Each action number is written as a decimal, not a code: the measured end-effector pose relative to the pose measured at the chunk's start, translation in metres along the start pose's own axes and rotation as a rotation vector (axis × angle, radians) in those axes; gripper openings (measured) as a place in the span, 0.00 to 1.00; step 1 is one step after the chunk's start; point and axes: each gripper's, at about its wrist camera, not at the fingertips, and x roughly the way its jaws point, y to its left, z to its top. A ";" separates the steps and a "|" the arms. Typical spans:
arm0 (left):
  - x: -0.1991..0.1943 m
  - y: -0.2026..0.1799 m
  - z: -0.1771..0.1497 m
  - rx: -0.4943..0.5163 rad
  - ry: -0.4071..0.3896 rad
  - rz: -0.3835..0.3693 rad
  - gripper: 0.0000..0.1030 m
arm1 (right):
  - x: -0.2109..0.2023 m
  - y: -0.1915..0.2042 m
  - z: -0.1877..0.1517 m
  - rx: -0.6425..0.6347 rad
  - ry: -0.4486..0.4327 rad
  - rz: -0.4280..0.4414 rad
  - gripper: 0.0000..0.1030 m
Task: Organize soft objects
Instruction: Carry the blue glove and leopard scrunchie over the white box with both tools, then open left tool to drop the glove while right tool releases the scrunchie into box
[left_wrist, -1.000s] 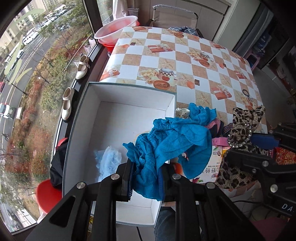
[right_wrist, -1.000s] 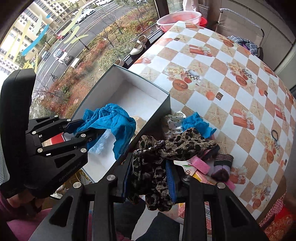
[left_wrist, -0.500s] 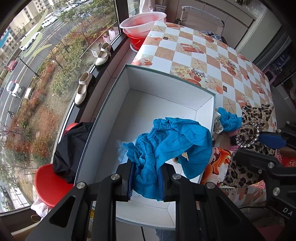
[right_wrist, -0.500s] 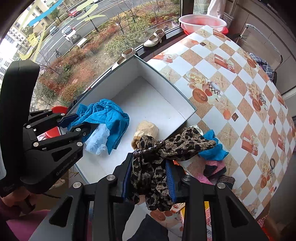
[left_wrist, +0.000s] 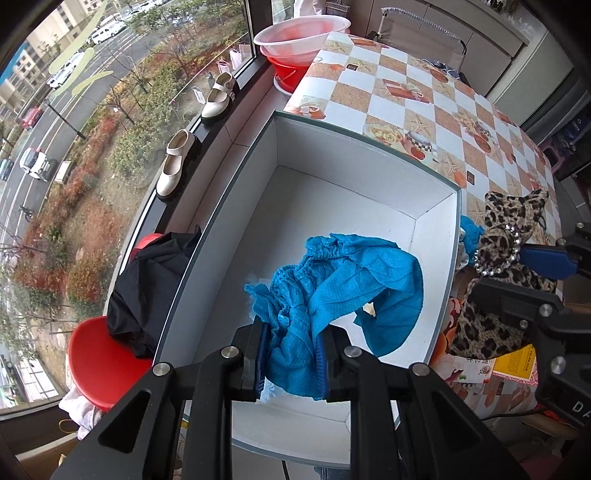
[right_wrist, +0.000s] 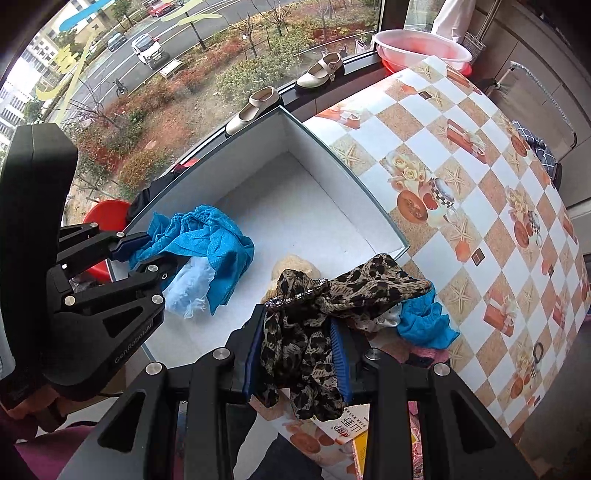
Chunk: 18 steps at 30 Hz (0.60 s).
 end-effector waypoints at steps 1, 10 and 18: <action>0.002 0.000 0.001 -0.002 0.004 0.002 0.22 | 0.001 -0.002 0.002 0.006 -0.001 0.001 0.33; 0.017 0.002 0.006 -0.015 0.037 0.015 0.22 | 0.009 -0.013 0.019 0.040 0.002 0.024 0.33; 0.029 0.005 0.003 -0.029 0.071 0.008 0.23 | 0.020 -0.009 0.028 0.021 0.021 0.032 0.33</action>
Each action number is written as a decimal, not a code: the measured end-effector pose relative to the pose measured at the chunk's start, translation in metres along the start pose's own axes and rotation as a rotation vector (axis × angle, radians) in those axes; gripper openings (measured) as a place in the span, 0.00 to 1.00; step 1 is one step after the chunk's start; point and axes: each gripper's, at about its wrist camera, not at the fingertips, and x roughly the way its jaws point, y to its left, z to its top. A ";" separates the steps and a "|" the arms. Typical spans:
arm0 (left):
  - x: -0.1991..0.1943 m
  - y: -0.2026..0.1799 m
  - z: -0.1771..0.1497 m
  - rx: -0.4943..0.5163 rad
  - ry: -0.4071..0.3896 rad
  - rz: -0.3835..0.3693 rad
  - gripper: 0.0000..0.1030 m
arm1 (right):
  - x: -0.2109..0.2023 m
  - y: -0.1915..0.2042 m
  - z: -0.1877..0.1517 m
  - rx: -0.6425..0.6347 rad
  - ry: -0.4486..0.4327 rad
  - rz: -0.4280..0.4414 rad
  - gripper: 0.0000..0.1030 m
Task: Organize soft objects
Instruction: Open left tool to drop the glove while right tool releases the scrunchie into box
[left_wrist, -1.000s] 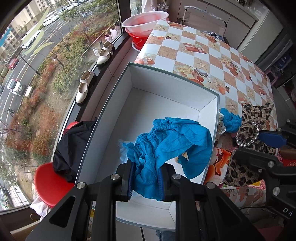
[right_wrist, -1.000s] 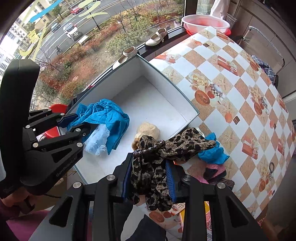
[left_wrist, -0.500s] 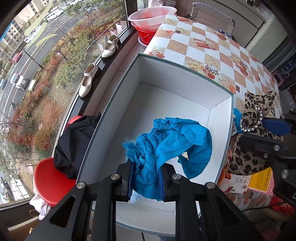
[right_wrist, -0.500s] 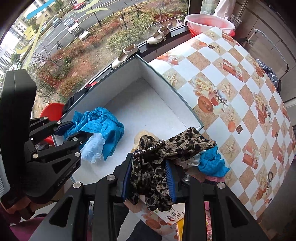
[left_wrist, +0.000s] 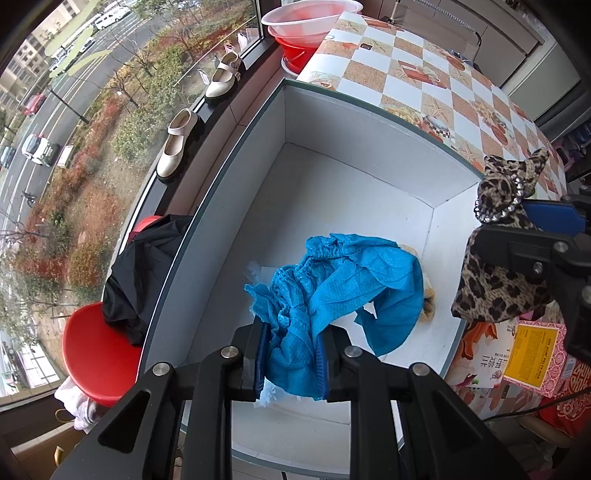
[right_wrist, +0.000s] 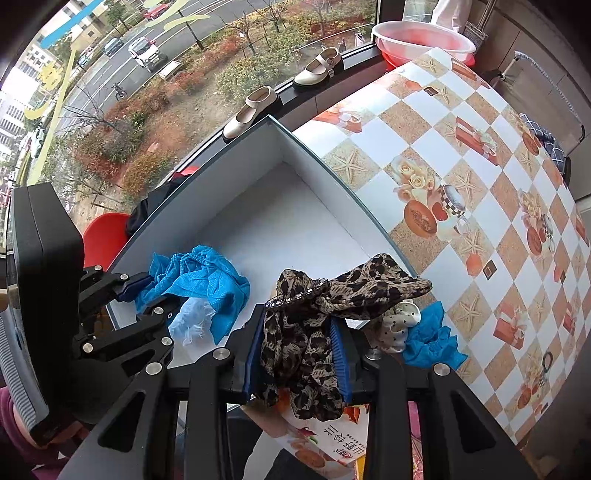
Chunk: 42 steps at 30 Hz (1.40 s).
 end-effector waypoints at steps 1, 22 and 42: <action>0.001 0.000 0.000 -0.002 0.005 -0.003 0.23 | 0.001 0.000 0.001 -0.003 0.003 -0.001 0.33; 0.028 0.006 0.001 -0.037 0.098 -0.119 0.25 | 0.028 0.001 0.013 -0.033 0.064 -0.025 0.33; 0.018 0.003 -0.003 -0.006 0.077 -0.078 0.86 | 0.007 -0.009 0.000 -0.038 0.143 -0.182 0.99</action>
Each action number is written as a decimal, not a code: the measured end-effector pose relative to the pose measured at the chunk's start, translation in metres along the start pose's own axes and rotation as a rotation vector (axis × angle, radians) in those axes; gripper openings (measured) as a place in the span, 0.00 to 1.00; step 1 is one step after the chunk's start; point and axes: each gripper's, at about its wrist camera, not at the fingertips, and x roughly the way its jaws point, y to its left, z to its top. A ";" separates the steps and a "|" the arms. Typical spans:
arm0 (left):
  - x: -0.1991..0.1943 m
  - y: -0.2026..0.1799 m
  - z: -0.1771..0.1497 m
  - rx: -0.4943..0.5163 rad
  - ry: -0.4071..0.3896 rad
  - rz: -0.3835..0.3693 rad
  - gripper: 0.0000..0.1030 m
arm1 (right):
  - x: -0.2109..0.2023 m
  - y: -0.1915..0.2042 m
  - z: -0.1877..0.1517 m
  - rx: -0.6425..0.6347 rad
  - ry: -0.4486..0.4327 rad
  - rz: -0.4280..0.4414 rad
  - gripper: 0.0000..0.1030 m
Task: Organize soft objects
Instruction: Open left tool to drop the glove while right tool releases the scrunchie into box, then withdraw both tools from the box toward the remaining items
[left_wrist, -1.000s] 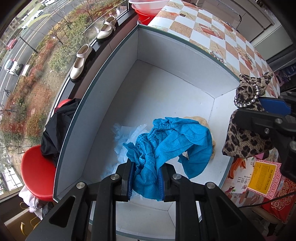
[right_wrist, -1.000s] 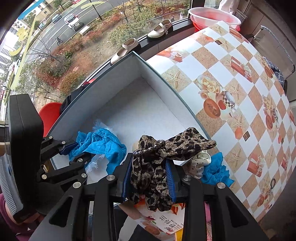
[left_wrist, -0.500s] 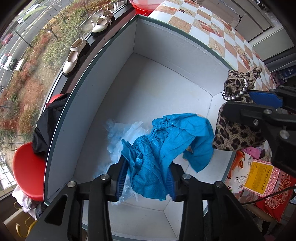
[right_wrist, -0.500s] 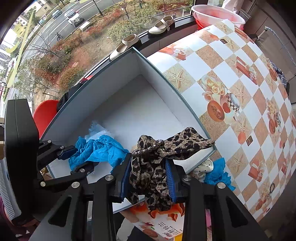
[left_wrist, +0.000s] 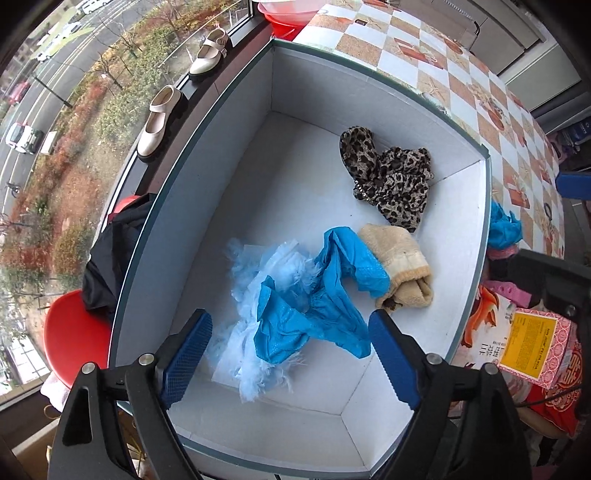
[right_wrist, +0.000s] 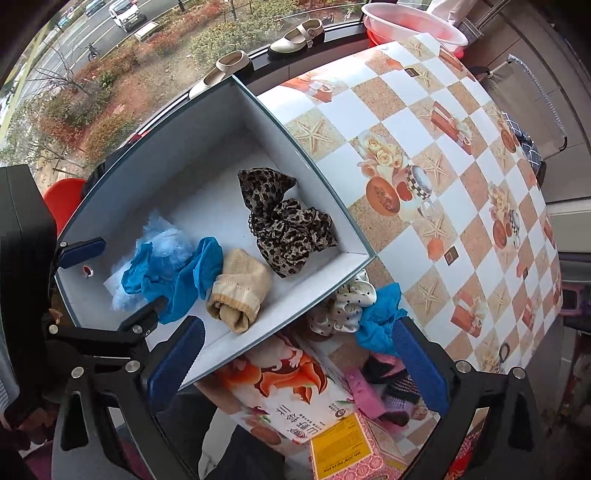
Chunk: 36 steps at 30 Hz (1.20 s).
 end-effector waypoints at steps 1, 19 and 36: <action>-0.003 0.001 0.000 -0.005 -0.008 -0.011 0.86 | -0.001 -0.002 -0.002 0.007 0.010 0.009 0.99; -0.034 -0.021 0.002 0.045 -0.095 -0.010 0.86 | -0.021 -0.030 -0.036 0.106 0.026 0.081 0.99; -0.045 -0.049 -0.001 0.115 -0.118 -0.005 0.87 | -0.027 -0.052 -0.060 0.168 0.002 0.055 0.99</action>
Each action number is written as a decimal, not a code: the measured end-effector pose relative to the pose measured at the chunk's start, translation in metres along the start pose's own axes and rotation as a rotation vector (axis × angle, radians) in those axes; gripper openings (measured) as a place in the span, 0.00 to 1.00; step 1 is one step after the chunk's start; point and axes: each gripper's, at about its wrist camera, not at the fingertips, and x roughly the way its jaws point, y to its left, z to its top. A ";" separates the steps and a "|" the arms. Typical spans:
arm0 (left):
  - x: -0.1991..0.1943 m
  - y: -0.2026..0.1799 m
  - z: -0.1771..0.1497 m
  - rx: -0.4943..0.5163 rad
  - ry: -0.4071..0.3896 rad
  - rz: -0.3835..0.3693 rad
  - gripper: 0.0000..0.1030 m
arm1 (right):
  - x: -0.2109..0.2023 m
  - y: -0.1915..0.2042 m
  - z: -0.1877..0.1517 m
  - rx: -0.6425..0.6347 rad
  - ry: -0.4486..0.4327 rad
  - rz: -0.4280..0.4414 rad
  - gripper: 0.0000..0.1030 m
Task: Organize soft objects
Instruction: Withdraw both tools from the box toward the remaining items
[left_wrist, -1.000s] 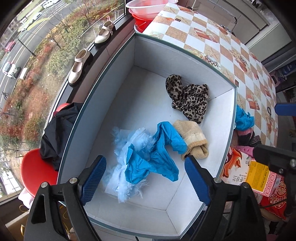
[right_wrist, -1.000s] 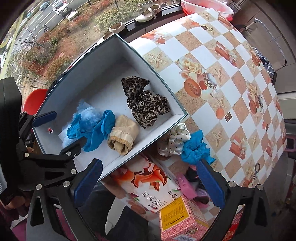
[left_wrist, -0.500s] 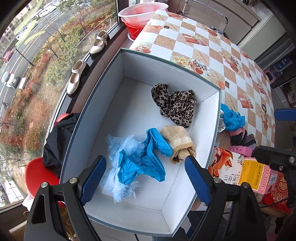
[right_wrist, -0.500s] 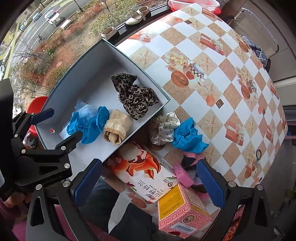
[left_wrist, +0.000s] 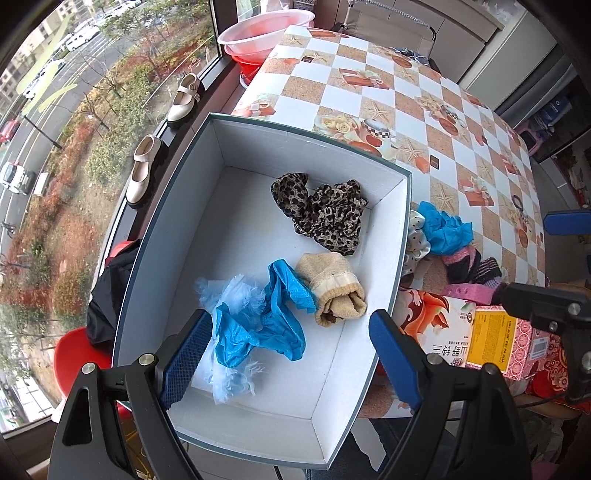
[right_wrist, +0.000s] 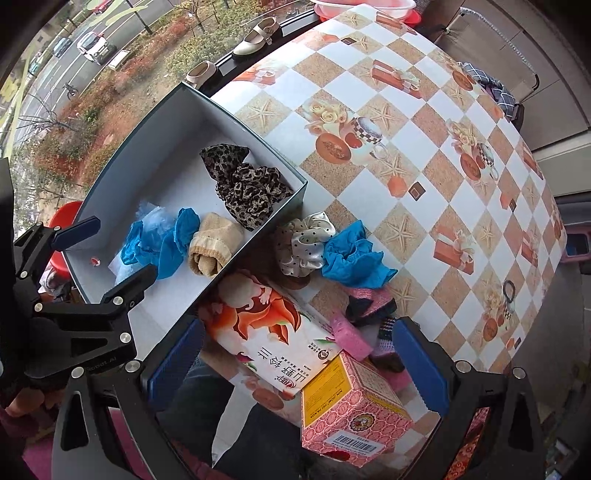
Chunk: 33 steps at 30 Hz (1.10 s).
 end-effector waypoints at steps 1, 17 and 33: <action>-0.001 -0.001 0.000 0.002 -0.002 0.000 0.87 | 0.000 -0.001 -0.001 0.002 -0.001 0.000 0.99; -0.021 -0.017 0.002 0.039 -0.069 0.005 0.87 | -0.009 -0.013 -0.013 0.035 -0.027 -0.010 0.99; -0.039 -0.036 0.009 0.081 -0.115 0.004 0.87 | -0.020 -0.031 -0.024 0.079 -0.065 -0.014 0.99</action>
